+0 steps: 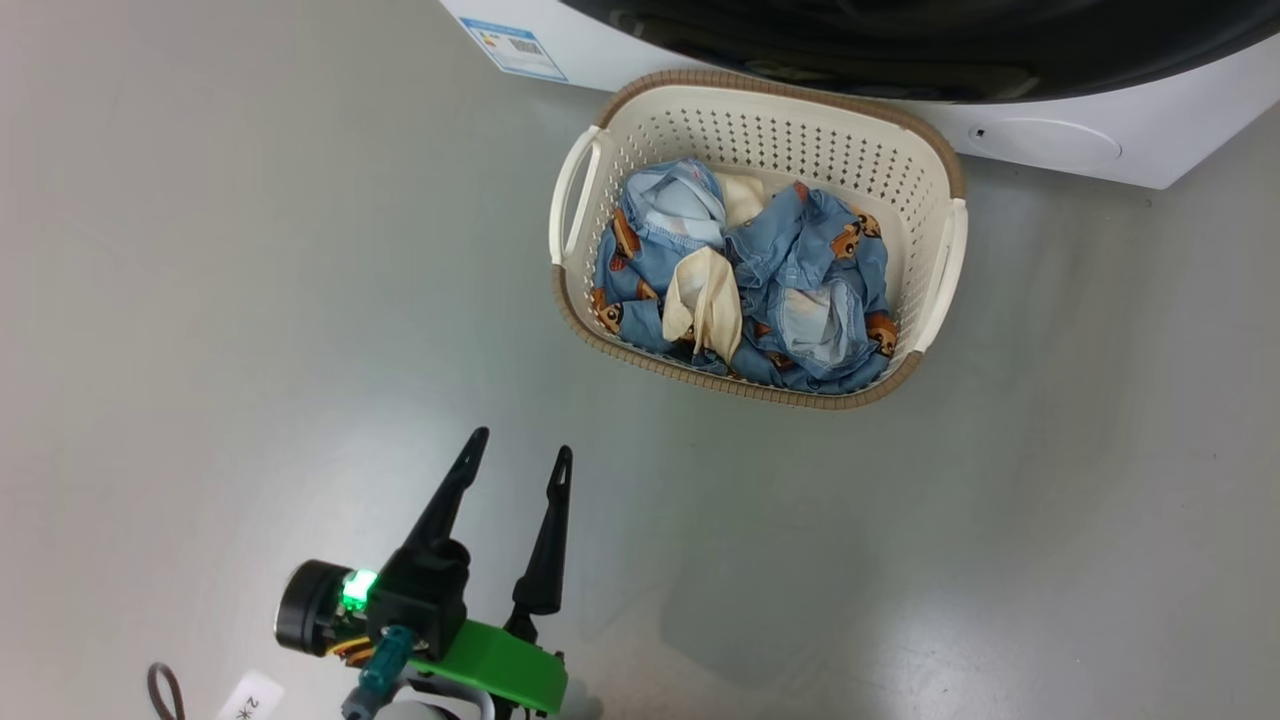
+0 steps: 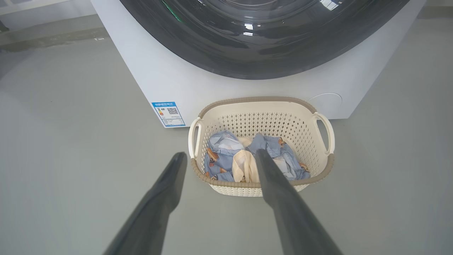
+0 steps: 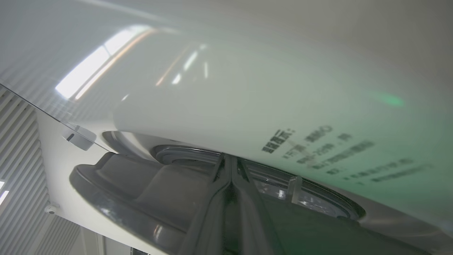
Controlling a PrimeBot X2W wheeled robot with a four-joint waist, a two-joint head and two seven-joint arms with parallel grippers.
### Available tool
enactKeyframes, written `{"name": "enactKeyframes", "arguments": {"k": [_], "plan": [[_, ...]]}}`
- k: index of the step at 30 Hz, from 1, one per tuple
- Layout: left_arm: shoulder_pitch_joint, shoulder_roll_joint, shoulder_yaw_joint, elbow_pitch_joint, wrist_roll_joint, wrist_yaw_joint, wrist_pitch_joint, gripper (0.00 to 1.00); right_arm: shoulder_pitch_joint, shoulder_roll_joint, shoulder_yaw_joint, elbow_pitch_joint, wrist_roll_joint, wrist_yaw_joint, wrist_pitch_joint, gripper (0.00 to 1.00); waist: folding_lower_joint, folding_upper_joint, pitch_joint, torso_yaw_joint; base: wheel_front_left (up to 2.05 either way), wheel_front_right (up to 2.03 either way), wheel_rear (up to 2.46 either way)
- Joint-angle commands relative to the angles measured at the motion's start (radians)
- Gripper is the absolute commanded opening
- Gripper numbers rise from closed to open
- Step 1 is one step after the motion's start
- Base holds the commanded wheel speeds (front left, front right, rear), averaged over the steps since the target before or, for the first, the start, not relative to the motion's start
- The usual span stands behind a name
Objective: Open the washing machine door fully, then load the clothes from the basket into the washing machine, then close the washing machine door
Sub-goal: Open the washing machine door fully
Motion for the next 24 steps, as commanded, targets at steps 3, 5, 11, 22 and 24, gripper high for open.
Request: {"name": "enactKeyframes", "arguments": {"k": [3,5,11,22,24], "plan": [[0.02,0.018,0.022,-0.014,0.008,0.001,-0.006,1.0,-0.019,-0.016,0.021,-0.029,-0.009,0.002,0.011,0.0,0.0,0.0,-0.005,0.005,0.0,0.0,0.0],[0.021,0.018,0.022,-0.011,0.01,-0.003,-0.006,1.0,-0.018,-0.022,0.026,-0.027,-0.011,0.002,0.011,0.0,0.0,0.0,-0.007,0.008,0.0,0.0,0.0],[0.032,0.018,0.026,-0.011,0.013,-0.008,-0.006,1.0,-0.021,-0.039,0.044,-0.01,-0.02,0.002,0.009,0.0,0.0,0.0,-0.002,0.015,0.0,0.0,0.0],[0.03,0.018,0.03,-0.019,0.013,0.003,-0.006,1.0,-0.034,-0.042,0.083,-0.01,-0.007,0.002,0.014,0.0,0.0,0.0,0.015,-0.001,0.0,0.0,0.0],[0.026,0.018,0.029,-0.016,0.013,0.005,-0.006,1.0,-0.034,-0.042,0.089,-0.013,-0.003,0.002,0.021,0.0,0.0,0.0,0.014,-0.006,0.0,0.0,0.0]]}}
